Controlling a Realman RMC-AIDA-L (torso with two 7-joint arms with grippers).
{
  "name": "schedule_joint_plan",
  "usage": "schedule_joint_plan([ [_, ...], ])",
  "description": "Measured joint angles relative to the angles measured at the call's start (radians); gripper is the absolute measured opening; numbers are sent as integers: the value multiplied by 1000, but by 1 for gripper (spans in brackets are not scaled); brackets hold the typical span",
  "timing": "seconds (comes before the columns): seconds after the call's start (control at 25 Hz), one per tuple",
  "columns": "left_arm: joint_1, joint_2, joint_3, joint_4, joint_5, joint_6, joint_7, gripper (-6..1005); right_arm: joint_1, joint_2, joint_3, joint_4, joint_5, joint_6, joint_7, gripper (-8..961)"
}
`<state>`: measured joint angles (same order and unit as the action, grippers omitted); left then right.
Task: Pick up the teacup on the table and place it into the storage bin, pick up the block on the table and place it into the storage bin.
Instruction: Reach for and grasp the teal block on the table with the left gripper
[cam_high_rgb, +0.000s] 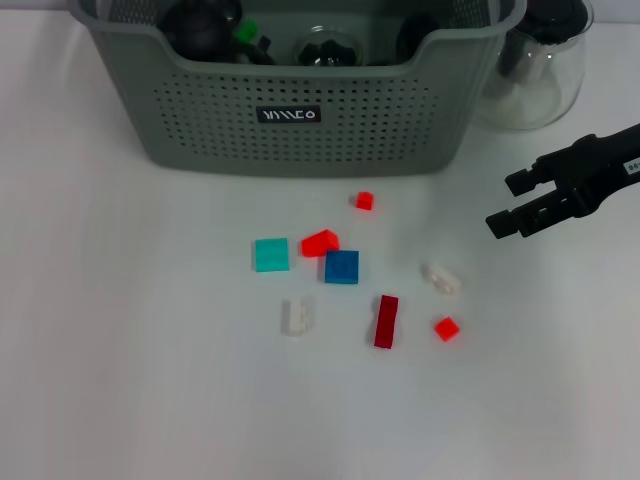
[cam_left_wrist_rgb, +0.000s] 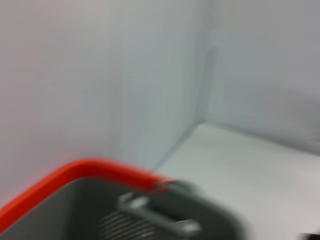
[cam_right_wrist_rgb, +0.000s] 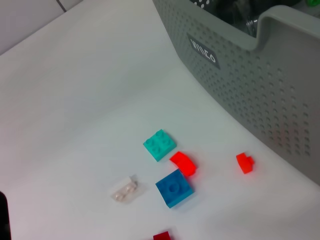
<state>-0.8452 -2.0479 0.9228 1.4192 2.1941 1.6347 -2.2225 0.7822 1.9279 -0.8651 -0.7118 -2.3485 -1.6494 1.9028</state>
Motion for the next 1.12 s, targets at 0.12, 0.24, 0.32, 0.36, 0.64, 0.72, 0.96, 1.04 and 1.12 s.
schedule_joint_plan([
  [0.12,80,-4,-1,162,-117,165,48,686,-1,-1,0,0,0,3,0,915],
  [0.24,153,-29,18,289,-173,283,83,683,-1,-1,0,0,0,4,0,915],
  [0.32,219,-53,74,360,-173,308,104,682,-1,-1,0,0,0,5,-1,914],
  [0.36,241,-61,101,380,-163,309,108,681,-1,-1,0,0,0,5,0,914],
  [0.64,328,-122,352,364,114,281,161,679,3,6,-1,0,-1,2,8,915],
  [0.72,307,-122,394,272,205,227,161,678,3,9,-2,4,-1,4,8,915],
  [0.96,192,-116,417,-71,415,-1,168,677,-4,15,-4,9,-2,8,6,914],
  [1.04,171,-118,428,-133,454,-54,168,676,-7,16,-4,9,-2,8,8,914],
  [1.12,154,-118,441,-182,475,-98,169,677,-10,16,-5,10,-2,8,8,915],
])
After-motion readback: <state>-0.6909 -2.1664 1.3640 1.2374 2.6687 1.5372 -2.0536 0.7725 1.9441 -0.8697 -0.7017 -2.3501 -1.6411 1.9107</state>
